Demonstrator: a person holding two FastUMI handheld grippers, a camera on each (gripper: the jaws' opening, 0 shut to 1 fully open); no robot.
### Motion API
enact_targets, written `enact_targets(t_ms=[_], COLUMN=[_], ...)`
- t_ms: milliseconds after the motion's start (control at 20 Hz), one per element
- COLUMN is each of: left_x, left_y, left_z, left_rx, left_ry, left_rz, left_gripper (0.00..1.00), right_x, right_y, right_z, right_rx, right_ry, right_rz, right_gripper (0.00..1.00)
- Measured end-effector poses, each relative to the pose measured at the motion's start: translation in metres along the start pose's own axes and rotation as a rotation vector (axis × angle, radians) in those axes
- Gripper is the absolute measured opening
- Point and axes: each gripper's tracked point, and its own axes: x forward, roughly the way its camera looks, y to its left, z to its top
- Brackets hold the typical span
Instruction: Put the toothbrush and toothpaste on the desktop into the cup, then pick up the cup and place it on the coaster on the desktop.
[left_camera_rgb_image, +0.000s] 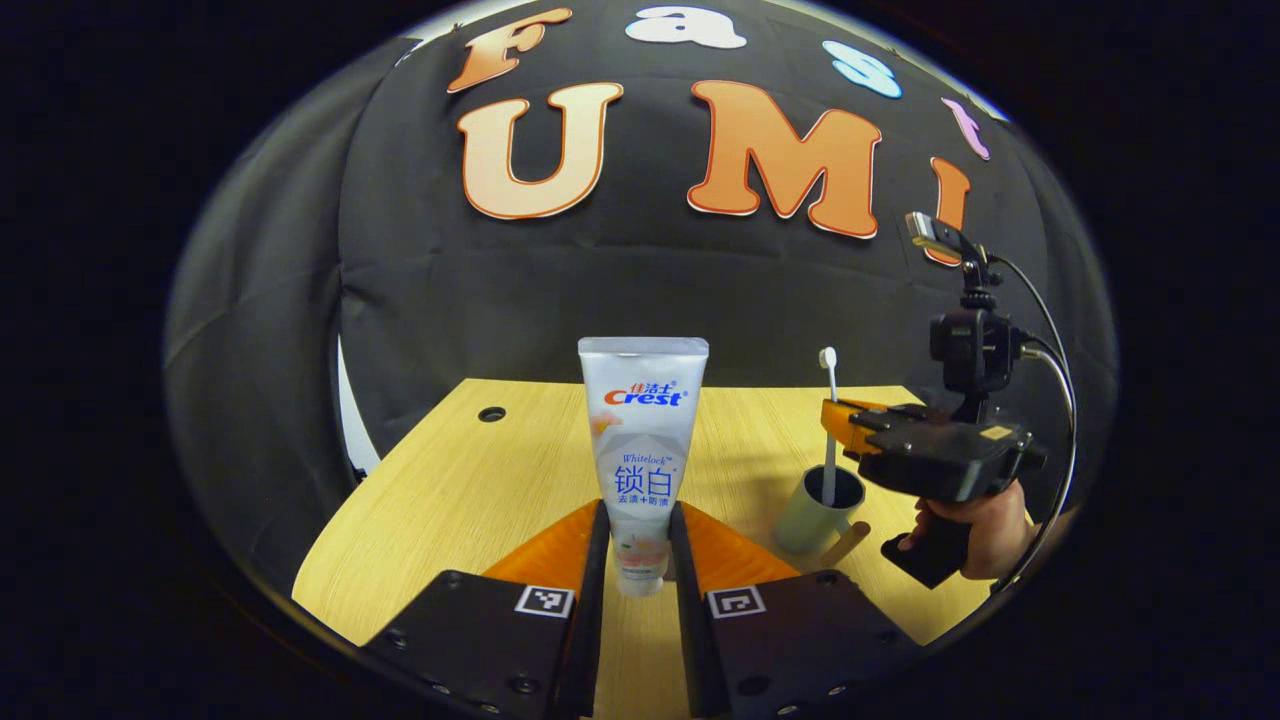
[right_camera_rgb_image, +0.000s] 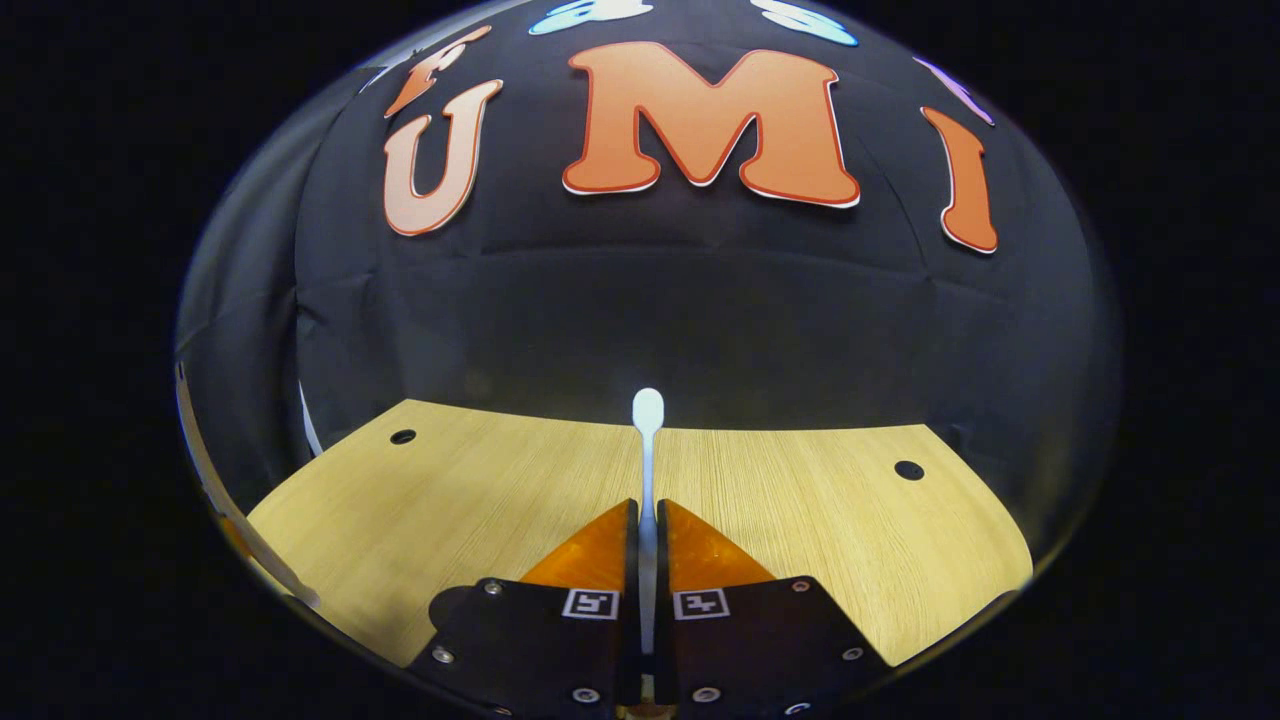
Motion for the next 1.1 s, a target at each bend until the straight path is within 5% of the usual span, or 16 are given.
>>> enact_targets(t_ms=[400,550,600,750,950,1100], left_x=[-0.013,-0.020,-0.023,-0.028,-0.020,-0.008], left_y=[-0.001,-0.007,-0.009,-0.020,-0.046,-0.080], left_z=[0.014,0.025,0.031,0.048,0.062,0.068], left_rx=[0.017,0.023,0.022,0.016,-0.007,-0.028], left_ry=[-0.036,-0.067,-0.080,-0.127,-0.172,-0.199], left_rz=[0.004,0.004,0.003,0.000,-0.031,-0.083], left_gripper=[0.34,0.34,0.34,0.34,0.34,0.34], right_x=[-0.016,-0.033,-0.041,-0.061,-0.090,-0.114], right_y=[-0.003,-0.005,-0.007,-0.015,-0.043,-0.072], right_z=[-0.014,-0.001,0.005,0.024,0.036,0.039], right_rx=[-0.004,0.002,0.007,0.023,0.006,-0.006], right_ry=[0.025,-0.001,-0.011,-0.041,-0.070,-0.083], right_rz=[0.002,0.012,0.014,0.017,-0.020,-0.061], right_gripper=[0.17,0.40,0.40,0.71,0.92,0.97])
